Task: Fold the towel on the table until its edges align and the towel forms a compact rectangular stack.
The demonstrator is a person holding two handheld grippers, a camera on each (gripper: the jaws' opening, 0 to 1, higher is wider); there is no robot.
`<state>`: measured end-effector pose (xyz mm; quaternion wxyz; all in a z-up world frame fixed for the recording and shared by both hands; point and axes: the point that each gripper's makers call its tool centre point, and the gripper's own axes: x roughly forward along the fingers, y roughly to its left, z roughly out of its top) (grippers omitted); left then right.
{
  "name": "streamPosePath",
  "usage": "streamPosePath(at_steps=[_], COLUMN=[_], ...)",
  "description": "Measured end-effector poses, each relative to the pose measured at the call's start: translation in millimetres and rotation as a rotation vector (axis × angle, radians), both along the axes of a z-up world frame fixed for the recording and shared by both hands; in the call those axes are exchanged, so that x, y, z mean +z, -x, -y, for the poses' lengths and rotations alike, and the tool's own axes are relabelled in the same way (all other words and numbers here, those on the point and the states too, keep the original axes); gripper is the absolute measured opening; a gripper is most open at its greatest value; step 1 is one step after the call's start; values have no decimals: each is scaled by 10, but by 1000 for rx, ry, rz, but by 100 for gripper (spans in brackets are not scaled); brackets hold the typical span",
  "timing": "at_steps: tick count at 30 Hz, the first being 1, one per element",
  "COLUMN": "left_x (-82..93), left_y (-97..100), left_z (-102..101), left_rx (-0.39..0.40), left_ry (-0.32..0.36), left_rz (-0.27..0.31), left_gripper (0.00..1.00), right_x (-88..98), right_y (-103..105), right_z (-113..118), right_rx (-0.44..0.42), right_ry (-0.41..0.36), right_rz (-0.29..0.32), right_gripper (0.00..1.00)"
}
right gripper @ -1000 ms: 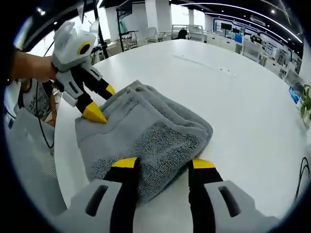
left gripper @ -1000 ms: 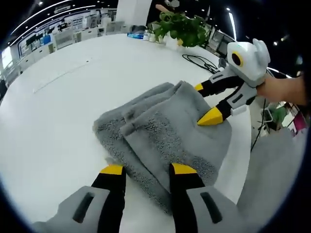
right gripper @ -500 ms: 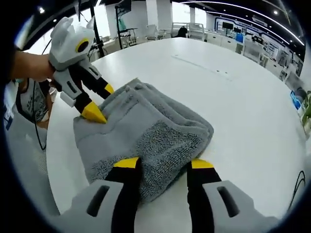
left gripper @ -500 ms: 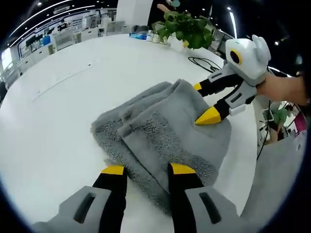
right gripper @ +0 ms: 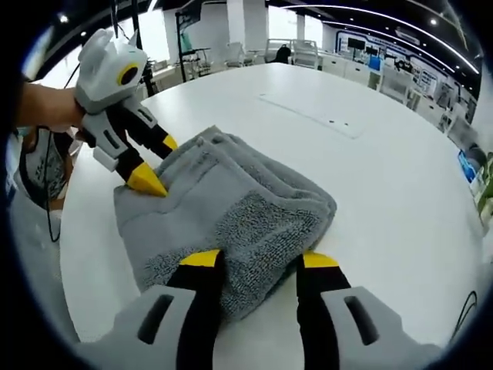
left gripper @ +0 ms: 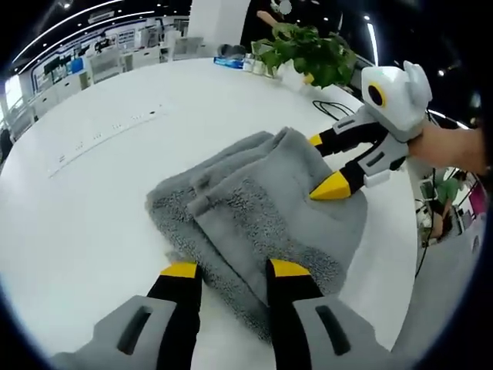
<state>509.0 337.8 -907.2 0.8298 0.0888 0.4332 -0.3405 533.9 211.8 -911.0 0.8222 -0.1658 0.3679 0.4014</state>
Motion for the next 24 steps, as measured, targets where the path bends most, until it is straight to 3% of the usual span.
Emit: streamPosePath(at_steps=[6,15,19,22,24], left_x=[5,10,28,134,194], left_y=[-137,-173,-219,-273,-243], left_z=[-4,-12,-106,-173,-186], left_rx=[13,18,117,129,134], left_ry=[6,-5,8,18,26], left_rz=[8,8,11,89,100], left_gripper=[34,34,44,52,55], right_x=[14,37,98,225,295], right_y=[-130,-135,-158,-209,-204], right_z=[-19,-10,31,95,116], right_rx=[-6,-27,-111,-130,-145], right_ry=[5,-8,-92,-129,-156], right_rz=[12,4,-18,43,57], right_gripper=[36,37,39,46,51])
